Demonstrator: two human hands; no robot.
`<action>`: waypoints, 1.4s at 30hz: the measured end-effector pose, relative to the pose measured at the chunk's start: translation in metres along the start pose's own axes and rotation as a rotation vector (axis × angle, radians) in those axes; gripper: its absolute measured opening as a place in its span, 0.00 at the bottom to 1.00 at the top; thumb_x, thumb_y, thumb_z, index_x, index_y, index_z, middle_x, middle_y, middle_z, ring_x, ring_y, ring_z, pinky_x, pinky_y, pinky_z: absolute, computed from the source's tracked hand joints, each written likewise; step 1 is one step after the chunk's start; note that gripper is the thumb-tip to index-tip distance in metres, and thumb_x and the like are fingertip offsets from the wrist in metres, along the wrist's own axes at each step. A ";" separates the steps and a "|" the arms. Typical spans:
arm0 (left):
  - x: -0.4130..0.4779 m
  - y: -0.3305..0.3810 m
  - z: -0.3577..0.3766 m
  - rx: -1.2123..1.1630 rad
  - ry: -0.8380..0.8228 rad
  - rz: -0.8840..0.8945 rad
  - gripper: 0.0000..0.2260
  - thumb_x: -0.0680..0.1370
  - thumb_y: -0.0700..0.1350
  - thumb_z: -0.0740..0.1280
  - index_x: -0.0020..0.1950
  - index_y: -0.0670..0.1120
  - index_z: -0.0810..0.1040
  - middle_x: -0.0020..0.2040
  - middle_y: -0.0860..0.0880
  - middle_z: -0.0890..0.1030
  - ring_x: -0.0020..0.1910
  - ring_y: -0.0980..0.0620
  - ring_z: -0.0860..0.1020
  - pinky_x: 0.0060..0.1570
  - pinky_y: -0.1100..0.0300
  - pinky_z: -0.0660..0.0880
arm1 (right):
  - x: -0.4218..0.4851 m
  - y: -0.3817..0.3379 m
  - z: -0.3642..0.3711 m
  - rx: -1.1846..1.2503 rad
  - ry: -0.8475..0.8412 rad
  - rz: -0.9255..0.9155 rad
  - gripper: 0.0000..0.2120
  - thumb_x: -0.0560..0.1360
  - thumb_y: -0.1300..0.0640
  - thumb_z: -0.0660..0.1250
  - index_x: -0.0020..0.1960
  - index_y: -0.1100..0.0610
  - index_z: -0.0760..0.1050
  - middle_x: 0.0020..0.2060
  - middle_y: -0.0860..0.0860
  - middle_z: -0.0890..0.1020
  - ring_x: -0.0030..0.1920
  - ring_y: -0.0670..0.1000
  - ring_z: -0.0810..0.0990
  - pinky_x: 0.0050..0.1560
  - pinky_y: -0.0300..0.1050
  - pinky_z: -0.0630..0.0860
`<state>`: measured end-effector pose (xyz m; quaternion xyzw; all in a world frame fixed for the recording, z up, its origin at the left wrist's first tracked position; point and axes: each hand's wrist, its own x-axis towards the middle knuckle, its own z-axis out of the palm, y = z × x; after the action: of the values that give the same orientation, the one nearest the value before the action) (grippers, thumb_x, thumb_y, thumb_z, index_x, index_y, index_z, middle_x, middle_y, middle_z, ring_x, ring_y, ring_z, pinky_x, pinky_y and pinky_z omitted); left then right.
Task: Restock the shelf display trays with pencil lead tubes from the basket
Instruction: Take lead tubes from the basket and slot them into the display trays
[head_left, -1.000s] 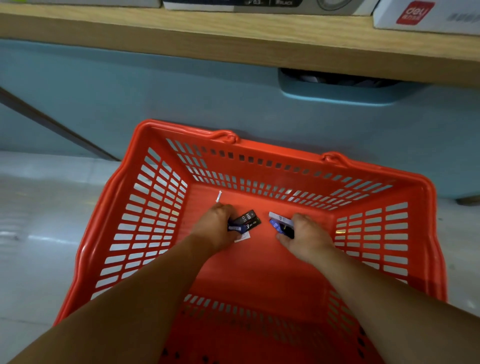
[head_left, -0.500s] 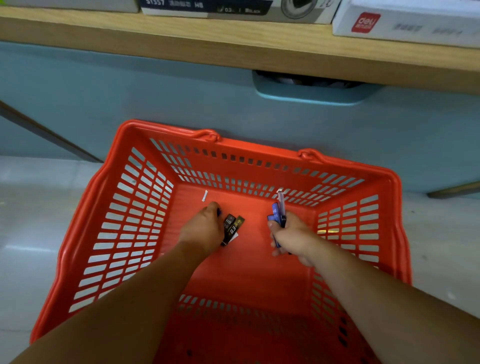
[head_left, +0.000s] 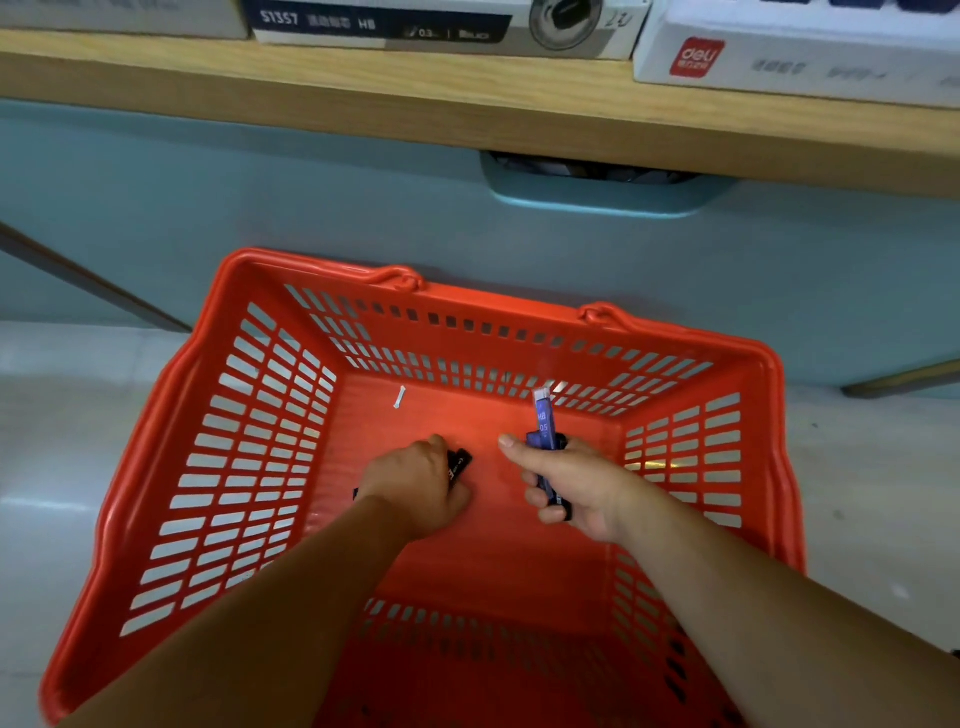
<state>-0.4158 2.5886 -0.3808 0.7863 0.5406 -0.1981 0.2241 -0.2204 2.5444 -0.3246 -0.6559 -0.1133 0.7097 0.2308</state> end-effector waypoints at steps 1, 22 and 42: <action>-0.002 0.003 0.001 0.057 0.011 0.015 0.24 0.79 0.62 0.62 0.65 0.45 0.70 0.62 0.45 0.80 0.60 0.42 0.81 0.52 0.52 0.76 | -0.002 -0.001 0.001 0.010 0.017 0.011 0.18 0.75 0.45 0.77 0.48 0.54 0.71 0.30 0.49 0.73 0.27 0.47 0.69 0.25 0.40 0.59; -0.107 0.016 -0.203 -0.995 -0.095 0.058 0.08 0.75 0.32 0.63 0.40 0.44 0.71 0.27 0.44 0.72 0.22 0.47 0.73 0.28 0.55 0.77 | -0.192 -0.119 0.030 -0.529 -0.239 -0.185 0.08 0.83 0.50 0.66 0.51 0.55 0.75 0.29 0.50 0.72 0.26 0.49 0.72 0.30 0.44 0.76; -0.164 0.070 -0.373 -1.407 0.242 0.464 0.06 0.81 0.45 0.71 0.48 0.44 0.81 0.36 0.45 0.75 0.22 0.51 0.65 0.26 0.61 0.65 | -0.286 -0.213 0.025 -0.433 -0.339 -0.469 0.17 0.82 0.56 0.68 0.65 0.66 0.71 0.37 0.55 0.79 0.27 0.48 0.70 0.23 0.38 0.63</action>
<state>-0.3792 2.6529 0.0258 0.5674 0.3809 0.3345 0.6489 -0.1974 2.5963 0.0280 -0.5189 -0.4450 0.6956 0.2212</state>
